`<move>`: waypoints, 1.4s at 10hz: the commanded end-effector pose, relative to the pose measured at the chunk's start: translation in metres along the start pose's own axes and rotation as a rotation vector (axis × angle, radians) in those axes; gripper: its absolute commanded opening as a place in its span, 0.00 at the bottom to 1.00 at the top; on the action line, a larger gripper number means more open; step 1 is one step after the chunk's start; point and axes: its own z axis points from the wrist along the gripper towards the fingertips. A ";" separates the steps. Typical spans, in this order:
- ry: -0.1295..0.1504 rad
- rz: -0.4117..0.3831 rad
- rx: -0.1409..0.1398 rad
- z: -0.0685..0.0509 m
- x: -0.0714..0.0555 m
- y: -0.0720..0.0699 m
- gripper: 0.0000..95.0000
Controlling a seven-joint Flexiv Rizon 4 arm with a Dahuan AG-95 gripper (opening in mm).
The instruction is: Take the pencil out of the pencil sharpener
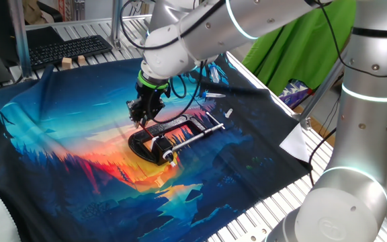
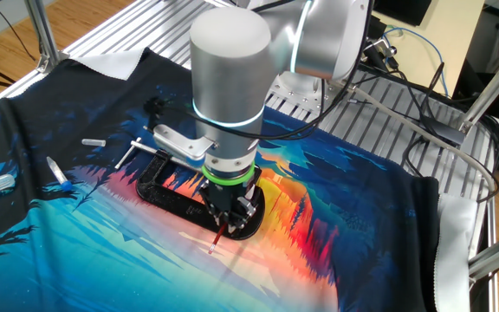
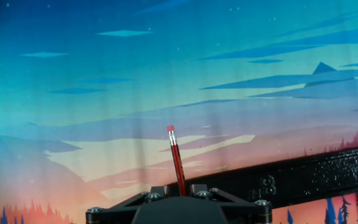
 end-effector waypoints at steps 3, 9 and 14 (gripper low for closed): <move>0.003 -0.008 0.004 0.000 0.000 0.000 0.20; -0.003 -0.027 0.043 0.002 -0.001 -0.002 0.00; -0.007 -0.029 0.035 -0.001 -0.006 -0.002 0.00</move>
